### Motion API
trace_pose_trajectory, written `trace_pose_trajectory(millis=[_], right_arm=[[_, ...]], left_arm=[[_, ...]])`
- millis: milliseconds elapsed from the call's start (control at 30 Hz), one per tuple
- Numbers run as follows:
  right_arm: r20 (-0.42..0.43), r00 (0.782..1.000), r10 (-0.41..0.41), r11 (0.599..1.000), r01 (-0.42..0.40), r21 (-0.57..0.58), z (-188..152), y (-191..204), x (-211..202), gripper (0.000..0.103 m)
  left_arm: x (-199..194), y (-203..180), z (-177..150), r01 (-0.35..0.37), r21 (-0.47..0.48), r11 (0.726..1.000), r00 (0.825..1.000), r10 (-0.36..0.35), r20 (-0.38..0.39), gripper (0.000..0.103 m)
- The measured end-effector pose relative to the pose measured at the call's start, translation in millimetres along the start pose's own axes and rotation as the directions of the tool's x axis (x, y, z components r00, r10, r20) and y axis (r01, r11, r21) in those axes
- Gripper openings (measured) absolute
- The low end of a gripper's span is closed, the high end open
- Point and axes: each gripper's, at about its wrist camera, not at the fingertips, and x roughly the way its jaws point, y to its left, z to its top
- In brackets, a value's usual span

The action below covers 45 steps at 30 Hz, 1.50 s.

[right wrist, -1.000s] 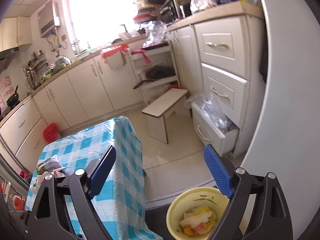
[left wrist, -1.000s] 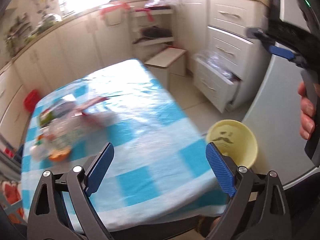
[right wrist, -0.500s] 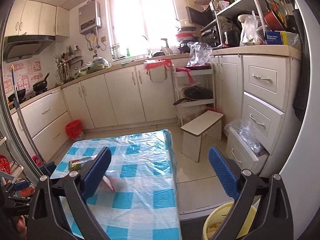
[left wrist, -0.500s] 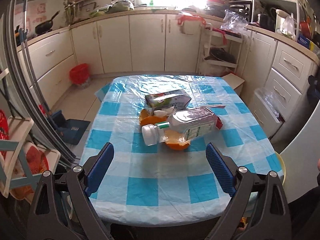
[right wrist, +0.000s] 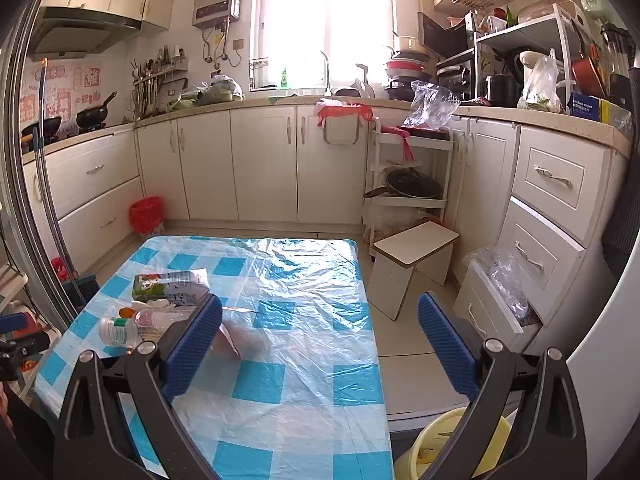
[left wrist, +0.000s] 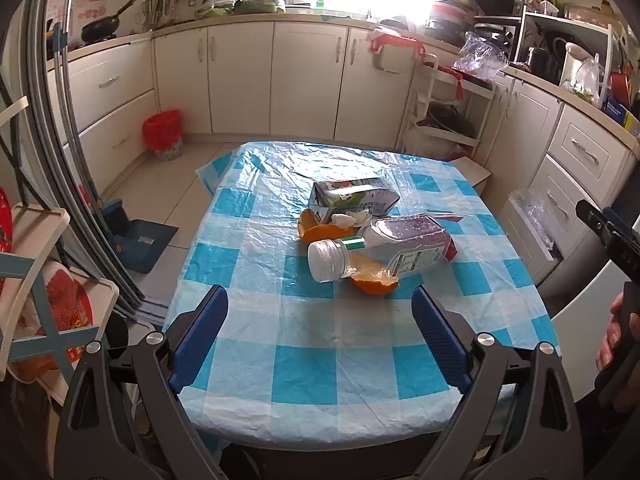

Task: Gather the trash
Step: 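Move both open tools back over the table toward the bottle and peels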

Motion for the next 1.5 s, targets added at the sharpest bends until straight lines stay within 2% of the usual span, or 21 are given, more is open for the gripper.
trace_pose_trajectory(millis=[233,400,633,833,967,1267,1333,1500], right_arm=[[-0.010,1.000,-0.019,1.000,0.019,0.024,-5,-12,-2,0.094],[-0.003,1.000,-0.019,0.999,0.019,0.035,-5,-19,-6,0.094],[0.011,1.000,-0.013,0.998,0.012,0.058,-4,-25,-10,0.094],[0.011,1.000,-0.011,0.999,0.010,0.053,-3,-24,-9,0.094],[0.006,1.000,-0.013,0.999,0.012,0.041,-4,-20,-7,0.094],[0.006,1.000,-0.014,0.999,0.014,0.033,-4,-17,-6,0.094],[0.007,1.000,-0.013,0.999,0.013,0.033,-4,-18,-6,0.094],[0.006,1.000,-0.014,0.999,0.014,0.030,-4,-17,-5,0.094]], left_arm=[[3,-7,-3,-0.003,0.018,1.000,1.000,0.003,-0.005,0.089],[12,-12,-6,0.014,0.028,1.000,0.999,-0.013,-0.038,0.089],[17,-10,-4,-0.004,0.024,1.000,1.000,0.004,-0.025,0.093],[16,-12,-1,0.004,0.067,0.998,1.000,-0.003,-0.009,0.093],[26,-8,-6,-0.023,0.059,0.998,0.994,0.029,-0.103,0.095],[17,6,-3,-0.030,-0.008,1.000,0.999,0.030,-0.040,0.095],[15,6,-2,-0.012,-0.016,1.000,1.000,0.012,-0.022,0.095],[19,10,0,-0.028,0.000,1.000,0.998,0.028,-0.049,0.095]])
